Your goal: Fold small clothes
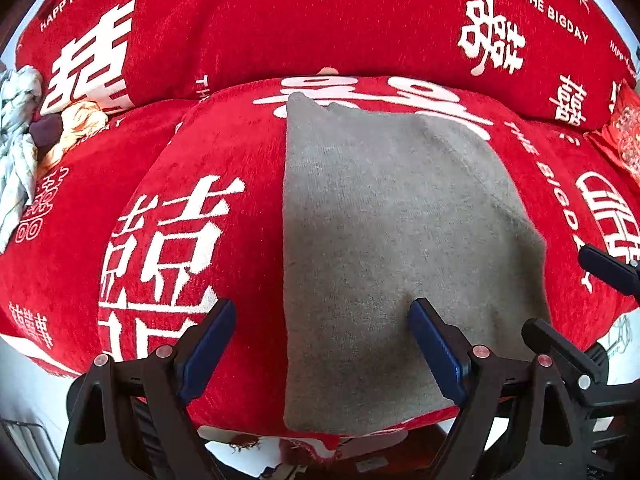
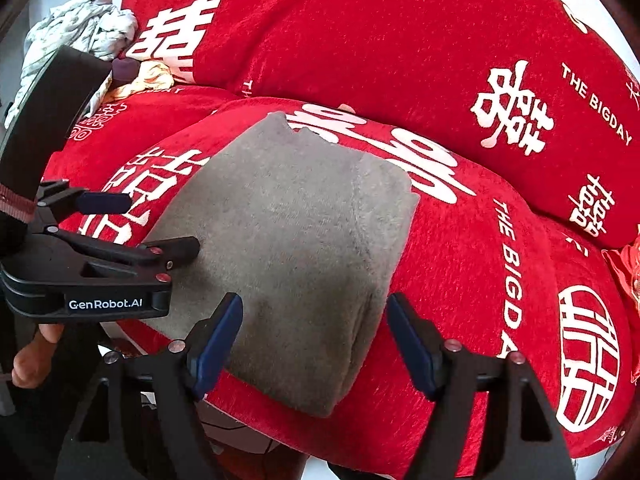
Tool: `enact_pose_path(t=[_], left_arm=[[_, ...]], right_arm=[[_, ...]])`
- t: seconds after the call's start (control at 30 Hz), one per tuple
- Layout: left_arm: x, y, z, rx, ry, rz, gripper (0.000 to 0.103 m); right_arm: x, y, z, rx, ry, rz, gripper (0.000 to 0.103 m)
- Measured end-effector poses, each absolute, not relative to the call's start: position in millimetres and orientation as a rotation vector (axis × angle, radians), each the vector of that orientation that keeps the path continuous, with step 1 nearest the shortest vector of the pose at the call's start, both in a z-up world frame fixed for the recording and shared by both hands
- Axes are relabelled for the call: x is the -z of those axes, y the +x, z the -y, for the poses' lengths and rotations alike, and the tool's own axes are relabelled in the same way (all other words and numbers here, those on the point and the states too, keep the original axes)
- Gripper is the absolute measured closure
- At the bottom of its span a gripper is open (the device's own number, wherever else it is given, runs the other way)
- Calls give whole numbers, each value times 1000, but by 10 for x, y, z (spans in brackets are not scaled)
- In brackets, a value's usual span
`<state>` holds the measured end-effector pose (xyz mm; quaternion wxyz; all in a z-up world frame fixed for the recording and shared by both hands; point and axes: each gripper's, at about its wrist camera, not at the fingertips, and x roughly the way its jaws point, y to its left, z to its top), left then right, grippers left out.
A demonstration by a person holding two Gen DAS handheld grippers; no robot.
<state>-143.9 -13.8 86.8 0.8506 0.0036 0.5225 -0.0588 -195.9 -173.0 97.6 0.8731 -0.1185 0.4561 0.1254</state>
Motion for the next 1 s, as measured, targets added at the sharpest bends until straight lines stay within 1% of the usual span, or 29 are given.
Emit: enact_pose_path(t=[0.17, 0.4, 1.0], left_arm=[[-910, -1480, 156, 108, 28, -1069, 14], [-919, -1484, 182, 110, 48, -1067, 14], [-934, -1515, 223, 126, 55, -1072, 14]], right_arm=[[-966, -1924, 1742, -252, -252, -957, 26], [-968, -1928, 1680, -259, -293, -953, 26], [-994, -1925, 1688, -262, -294, -944, 26]])
